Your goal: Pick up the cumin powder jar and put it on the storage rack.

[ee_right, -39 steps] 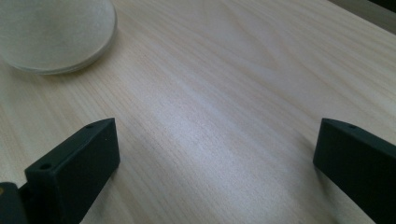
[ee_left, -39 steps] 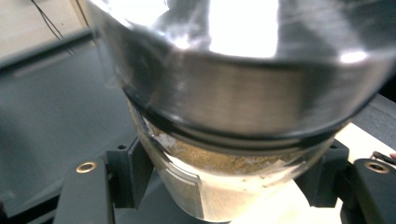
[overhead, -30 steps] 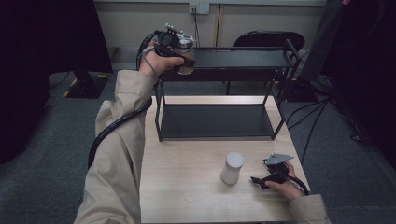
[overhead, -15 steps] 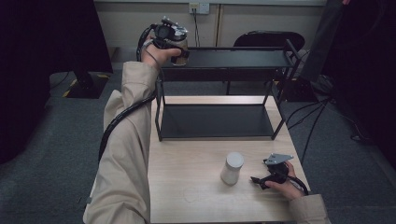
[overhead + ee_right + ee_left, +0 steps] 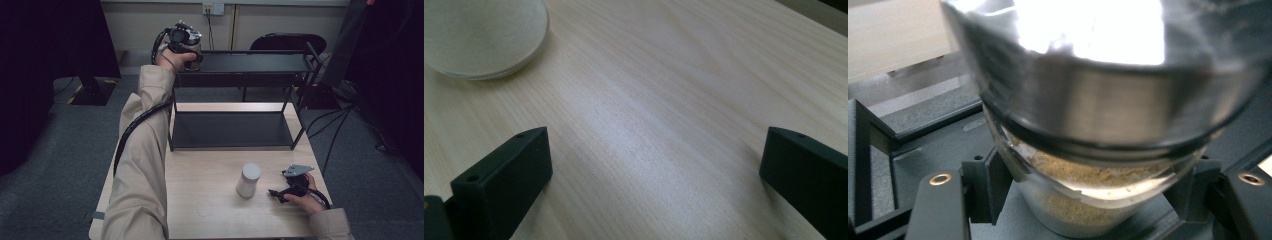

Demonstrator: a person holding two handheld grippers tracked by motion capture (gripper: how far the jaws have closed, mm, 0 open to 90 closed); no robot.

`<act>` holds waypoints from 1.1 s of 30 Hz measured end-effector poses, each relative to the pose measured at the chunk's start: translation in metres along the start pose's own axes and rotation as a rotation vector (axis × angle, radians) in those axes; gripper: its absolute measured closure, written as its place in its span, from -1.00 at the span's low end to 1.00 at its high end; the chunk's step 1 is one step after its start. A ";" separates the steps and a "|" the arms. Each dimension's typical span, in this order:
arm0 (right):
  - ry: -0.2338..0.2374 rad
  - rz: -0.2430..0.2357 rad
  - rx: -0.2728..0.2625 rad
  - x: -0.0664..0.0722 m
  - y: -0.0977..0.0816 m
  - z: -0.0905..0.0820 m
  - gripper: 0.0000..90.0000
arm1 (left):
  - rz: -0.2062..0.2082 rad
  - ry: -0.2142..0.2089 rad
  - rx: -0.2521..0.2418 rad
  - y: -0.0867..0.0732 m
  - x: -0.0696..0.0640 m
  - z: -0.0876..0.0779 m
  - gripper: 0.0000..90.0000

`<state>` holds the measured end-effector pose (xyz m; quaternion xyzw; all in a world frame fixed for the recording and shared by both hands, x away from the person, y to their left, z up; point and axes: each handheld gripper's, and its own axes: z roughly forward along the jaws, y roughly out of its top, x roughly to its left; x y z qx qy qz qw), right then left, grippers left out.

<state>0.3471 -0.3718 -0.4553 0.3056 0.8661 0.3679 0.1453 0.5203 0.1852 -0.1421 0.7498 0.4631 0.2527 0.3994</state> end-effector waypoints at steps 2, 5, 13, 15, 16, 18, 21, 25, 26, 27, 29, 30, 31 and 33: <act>0.000 0.000 0.000 0.000 0.000 0.000 -1.00 | 0.008 0.004 -0.005 -0.001 0.000 0.001 -0.31; 0.001 0.001 0.000 0.000 0.000 0.000 -1.00 | 0.005 0.003 -0.014 -0.003 0.000 0.002 -0.31; 0.000 0.000 0.000 0.000 0.000 0.000 -1.00 | -0.003 0.009 -0.037 -0.009 -0.002 0.002 -0.32; 0.000 0.000 0.000 0.000 0.000 0.000 -1.00 | -0.005 0.009 -0.043 -0.010 -0.002 0.002 -0.34; 0.000 0.000 0.000 0.000 0.000 0.000 -1.00 | -0.003 0.010 -0.041 -0.011 -0.002 0.002 -0.36; 0.000 -0.001 0.000 0.000 0.000 0.000 -1.00 | -0.006 0.012 -0.043 -0.011 -0.003 0.002 -0.39; 0.000 -0.001 0.000 0.000 0.000 0.000 -1.00 | -0.006 0.016 -0.044 -0.012 -0.005 0.002 -0.43; 0.000 -0.001 0.000 0.000 0.000 0.000 -1.00 | -0.014 0.021 -0.044 -0.013 -0.005 0.001 -0.49; 0.000 -0.001 0.000 0.000 0.000 0.000 -1.00 | -0.018 0.023 -0.048 -0.014 -0.005 0.000 -0.53; 0.000 -0.001 0.000 0.000 0.000 0.000 -1.00 | -0.023 0.026 -0.052 -0.015 -0.005 -0.001 -0.55; 0.000 -0.001 0.001 0.000 0.000 0.000 -1.00 | -0.025 0.032 -0.053 -0.015 -0.006 -0.004 -0.62; -0.001 -0.001 0.001 0.000 0.000 0.000 -1.00 | -0.025 0.032 -0.053 -0.015 -0.006 -0.004 -0.67; -0.001 -0.002 0.001 0.000 0.000 0.000 -1.00 | -0.030 0.023 -0.053 -0.017 -0.006 -0.007 -0.72; -0.001 -0.002 0.001 0.000 0.000 0.000 -1.00 | -0.022 0.022 -0.056 -0.019 -0.006 -0.011 -0.75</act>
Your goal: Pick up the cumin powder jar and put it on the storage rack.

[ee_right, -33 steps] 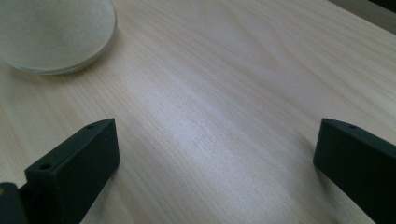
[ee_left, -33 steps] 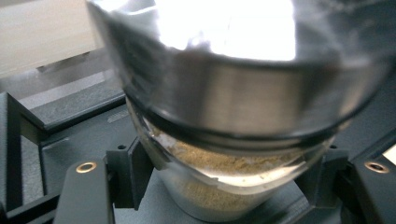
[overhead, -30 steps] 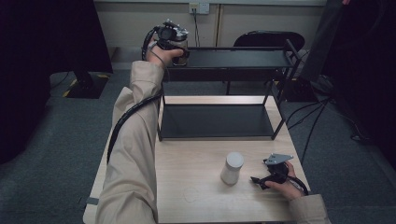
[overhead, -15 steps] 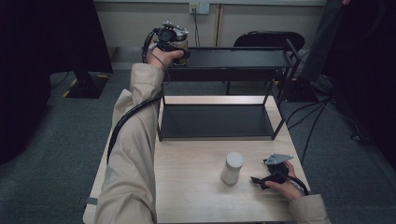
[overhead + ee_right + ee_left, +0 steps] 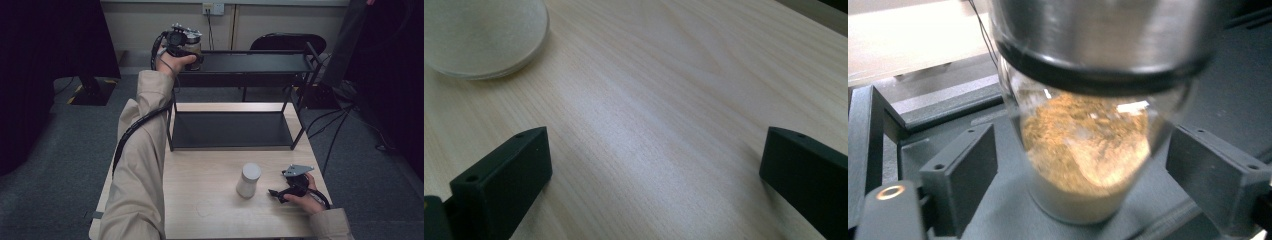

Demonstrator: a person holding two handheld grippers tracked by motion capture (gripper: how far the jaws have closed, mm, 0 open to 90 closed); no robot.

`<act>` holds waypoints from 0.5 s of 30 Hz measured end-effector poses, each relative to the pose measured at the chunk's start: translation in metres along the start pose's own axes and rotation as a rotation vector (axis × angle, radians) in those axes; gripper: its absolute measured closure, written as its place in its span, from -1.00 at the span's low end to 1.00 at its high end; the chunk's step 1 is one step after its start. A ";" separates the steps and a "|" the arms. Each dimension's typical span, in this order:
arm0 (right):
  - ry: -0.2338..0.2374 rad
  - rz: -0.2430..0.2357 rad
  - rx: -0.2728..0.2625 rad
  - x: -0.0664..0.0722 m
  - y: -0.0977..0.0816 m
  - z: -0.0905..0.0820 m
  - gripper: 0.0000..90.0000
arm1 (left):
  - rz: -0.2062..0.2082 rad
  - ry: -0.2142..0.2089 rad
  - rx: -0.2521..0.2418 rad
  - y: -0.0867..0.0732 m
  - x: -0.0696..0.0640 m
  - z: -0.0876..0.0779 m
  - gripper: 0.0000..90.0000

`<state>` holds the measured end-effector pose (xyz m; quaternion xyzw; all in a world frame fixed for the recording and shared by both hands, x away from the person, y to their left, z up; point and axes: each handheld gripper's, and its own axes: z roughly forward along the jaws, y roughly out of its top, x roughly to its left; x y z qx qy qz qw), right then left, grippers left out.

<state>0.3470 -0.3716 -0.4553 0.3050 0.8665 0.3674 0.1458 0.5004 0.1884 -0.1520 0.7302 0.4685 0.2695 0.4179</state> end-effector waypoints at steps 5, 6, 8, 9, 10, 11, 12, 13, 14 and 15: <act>0.000 0.000 0.000 0.000 0.000 0.000 -1.00 | 0.005 -0.024 -0.024 -0.007 0.000 -0.009 -0.82; 0.000 0.000 0.000 0.000 0.000 0.000 -1.00 | 0.004 -0.027 -0.025 -0.009 0.000 -0.010 -0.85; 0.000 0.000 0.000 0.000 0.000 0.000 -1.00 | -0.004 -0.028 -0.030 -0.012 0.001 -0.013 -0.89; 0.000 0.000 0.001 0.000 0.000 0.000 -1.00 | -0.009 -0.030 -0.030 -0.014 0.001 -0.015 -0.92; 0.000 -0.001 0.001 0.000 0.000 0.000 -1.00 | -0.014 -0.032 -0.032 -0.015 0.002 -0.016 -0.93; -0.001 -0.002 0.001 0.000 0.000 0.000 -1.00 | -0.018 -0.036 -0.035 -0.017 0.002 -0.018 -0.95; -0.001 0.000 0.001 0.000 0.000 0.000 -1.00 | -0.023 -0.040 -0.037 -0.019 0.002 -0.019 -0.95; -0.001 0.000 0.001 0.000 0.000 0.000 -1.00 | -0.023 -0.046 -0.036 -0.021 0.003 -0.021 -0.95; -0.001 0.000 0.001 0.000 0.000 0.000 -1.00 | -0.024 -0.048 -0.034 -0.022 0.002 -0.022 -0.97; -0.001 0.000 0.001 0.000 0.000 0.000 -1.00 | -0.017 -0.049 -0.034 -0.024 0.002 -0.024 -0.98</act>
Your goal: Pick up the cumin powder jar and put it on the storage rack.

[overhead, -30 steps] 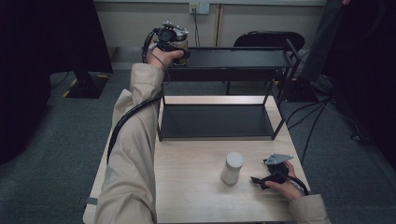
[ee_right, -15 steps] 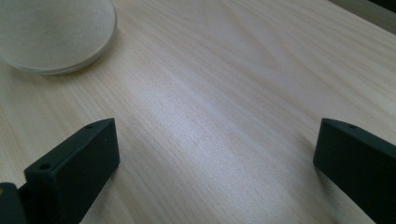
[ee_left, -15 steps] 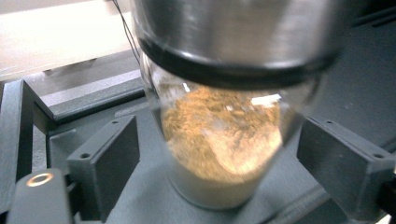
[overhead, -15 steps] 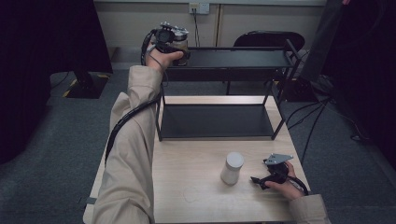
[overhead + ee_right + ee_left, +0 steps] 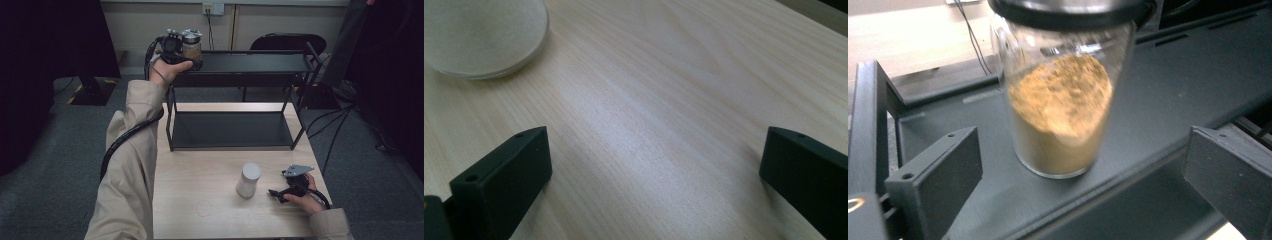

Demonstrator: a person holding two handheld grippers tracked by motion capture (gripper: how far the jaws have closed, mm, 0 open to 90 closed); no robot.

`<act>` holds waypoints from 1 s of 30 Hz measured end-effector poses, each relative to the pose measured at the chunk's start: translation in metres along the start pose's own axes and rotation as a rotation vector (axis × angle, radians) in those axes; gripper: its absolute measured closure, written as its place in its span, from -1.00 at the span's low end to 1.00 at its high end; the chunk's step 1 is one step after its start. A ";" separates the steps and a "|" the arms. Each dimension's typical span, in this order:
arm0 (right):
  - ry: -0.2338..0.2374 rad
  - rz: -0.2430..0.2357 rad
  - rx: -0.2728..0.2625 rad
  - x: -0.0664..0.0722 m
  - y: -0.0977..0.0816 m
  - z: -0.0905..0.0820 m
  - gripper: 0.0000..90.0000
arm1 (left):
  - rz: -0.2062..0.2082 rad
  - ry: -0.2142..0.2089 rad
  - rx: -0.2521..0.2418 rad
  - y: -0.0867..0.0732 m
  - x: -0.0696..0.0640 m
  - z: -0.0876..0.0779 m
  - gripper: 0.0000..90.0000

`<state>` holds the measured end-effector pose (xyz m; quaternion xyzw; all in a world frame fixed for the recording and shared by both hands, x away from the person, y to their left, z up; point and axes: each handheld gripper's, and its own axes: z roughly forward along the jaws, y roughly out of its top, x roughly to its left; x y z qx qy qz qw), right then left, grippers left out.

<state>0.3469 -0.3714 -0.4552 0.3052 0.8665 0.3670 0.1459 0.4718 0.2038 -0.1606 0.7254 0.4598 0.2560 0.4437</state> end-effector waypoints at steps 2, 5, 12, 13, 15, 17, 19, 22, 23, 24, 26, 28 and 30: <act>0.000 0.000 0.000 0.000 0.000 0.000 -1.00 | 0.001 -0.008 -0.003 -0.004 0.000 -0.003 -0.98; 0.000 0.000 0.000 0.000 0.000 0.000 -1.00 | 0.002 -0.011 -0.006 -0.009 -0.001 -0.007 -0.98; 0.000 0.000 0.000 0.000 0.000 0.000 -1.00 | 0.015 -0.048 -0.019 -0.020 0.001 -0.015 -0.98; 0.000 0.000 0.000 0.000 0.000 0.000 -1.00 | 0.017 -0.054 -0.019 -0.022 0.001 -0.016 -0.98; 0.000 0.000 0.000 0.000 0.000 0.000 -1.00 | 0.020 -0.064 -0.023 -0.026 0.001 -0.018 -0.98; 0.000 0.000 0.000 0.000 0.000 0.000 -1.00 | 0.019 -0.069 -0.023 -0.031 0.002 -0.019 -0.98; 0.000 0.000 0.000 0.000 0.000 0.000 -1.00 | 0.024 -0.077 -0.021 -0.035 0.002 -0.020 -0.98; 0.000 0.000 0.000 0.000 0.000 0.000 -1.00 | 0.035 -0.090 -0.021 -0.043 0.003 -0.021 -0.98; 0.000 0.000 0.000 0.000 0.000 0.000 -1.00 | 0.037 -0.094 -0.026 -0.046 0.003 -0.022 -0.97; 0.000 0.000 0.000 0.000 0.000 0.000 -1.00 | 0.036 -0.099 -0.027 -0.049 0.003 -0.022 -0.97; 0.000 0.000 0.000 0.000 0.000 0.000 -1.00 | 0.040 -0.103 -0.031 -0.055 0.004 -0.023 -0.97; 0.000 0.000 0.000 0.000 0.000 0.000 -1.00 | 0.042 -0.114 -0.027 -0.061 0.005 -0.024 -0.97; 0.000 0.000 0.000 0.000 0.000 0.000 -1.00 | 0.039 -0.122 -0.026 -0.067 0.006 -0.025 -0.97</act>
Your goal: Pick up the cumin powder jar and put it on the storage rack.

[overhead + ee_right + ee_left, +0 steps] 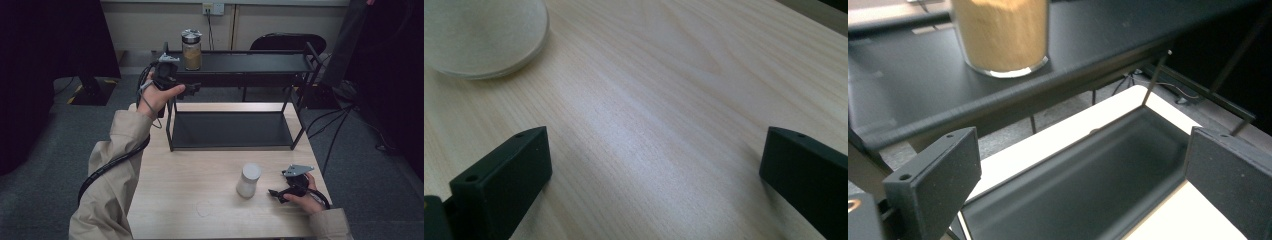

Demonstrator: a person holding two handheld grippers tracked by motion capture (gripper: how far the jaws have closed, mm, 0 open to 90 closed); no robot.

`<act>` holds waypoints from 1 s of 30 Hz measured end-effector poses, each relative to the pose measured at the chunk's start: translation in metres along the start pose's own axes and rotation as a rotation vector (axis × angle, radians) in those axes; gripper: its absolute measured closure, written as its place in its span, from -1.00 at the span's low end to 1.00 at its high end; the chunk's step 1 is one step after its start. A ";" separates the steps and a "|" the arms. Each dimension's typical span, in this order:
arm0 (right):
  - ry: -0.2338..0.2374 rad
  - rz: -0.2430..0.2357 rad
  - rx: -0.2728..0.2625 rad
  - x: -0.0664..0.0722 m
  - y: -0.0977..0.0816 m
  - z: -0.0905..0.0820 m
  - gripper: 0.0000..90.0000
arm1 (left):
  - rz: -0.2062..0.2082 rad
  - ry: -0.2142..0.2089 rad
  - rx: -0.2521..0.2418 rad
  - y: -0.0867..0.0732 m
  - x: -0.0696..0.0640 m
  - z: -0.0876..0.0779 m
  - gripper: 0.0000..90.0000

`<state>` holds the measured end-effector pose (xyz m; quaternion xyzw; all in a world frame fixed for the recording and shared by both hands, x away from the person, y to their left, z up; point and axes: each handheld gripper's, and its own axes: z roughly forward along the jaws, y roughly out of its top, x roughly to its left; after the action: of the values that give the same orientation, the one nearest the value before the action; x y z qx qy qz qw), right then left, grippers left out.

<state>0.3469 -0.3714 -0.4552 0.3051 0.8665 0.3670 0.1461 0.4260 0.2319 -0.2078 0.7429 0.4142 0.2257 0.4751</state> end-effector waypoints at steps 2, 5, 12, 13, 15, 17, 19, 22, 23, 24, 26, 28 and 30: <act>0.000 0.000 0.000 0.000 0.000 0.000 -1.00 | -0.002 -0.010 0.004 -0.005 0.001 -0.001 -0.97; 0.000 0.000 0.000 0.000 0.000 0.000 -1.00 | 0.004 -0.018 0.008 -0.013 0.001 -0.002 -0.96; 0.000 -0.001 0.001 0.000 0.000 0.000 -1.00 | 0.003 -0.022 0.019 -0.029 0.004 -0.005 -0.96; 0.000 0.000 0.000 0.000 0.000 0.000 -1.00 | -0.001 -0.022 0.015 -0.032 0.005 -0.006 -0.96; 0.000 0.000 0.000 0.000 0.000 0.000 -1.00 | -0.008 -0.026 0.018 -0.038 0.007 -0.006 -0.96; 0.000 0.000 0.000 0.000 0.000 0.000 -1.00 | -0.008 -0.024 0.021 -0.044 0.007 -0.006 -0.96; 0.000 0.000 0.000 0.000 0.000 0.000 -1.00 | -0.006 -0.031 0.028 -0.051 0.009 -0.006 -0.96; 0.000 0.000 0.000 0.000 0.000 0.000 -1.00 | -0.004 -0.029 0.041 -0.059 0.010 -0.004 -0.95; 0.000 0.001 0.000 0.000 0.000 0.000 -1.00 | -0.006 -0.030 0.043 -0.061 0.011 -0.004 -0.95; 0.000 0.000 0.000 0.000 0.000 0.000 -1.00 | -0.012 -0.032 0.042 -0.064 0.011 -0.003 -0.95; 0.000 0.000 0.000 0.000 0.000 0.000 -1.00 | -0.020 -0.041 0.040 -0.071 0.012 -0.002 -0.95; -0.001 0.000 0.000 0.000 0.000 0.000 -1.00 | -0.025 -0.047 0.040 -0.077 0.013 -0.002 -0.95; 0.000 0.000 0.000 0.000 0.000 0.000 -1.00 | -0.029 -0.052 0.042 -0.083 0.014 -0.002 -0.95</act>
<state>0.3468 -0.3714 -0.4552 0.3050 0.8665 0.3671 0.1463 0.3995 0.2614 -0.2816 0.7520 0.4171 0.1906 0.4734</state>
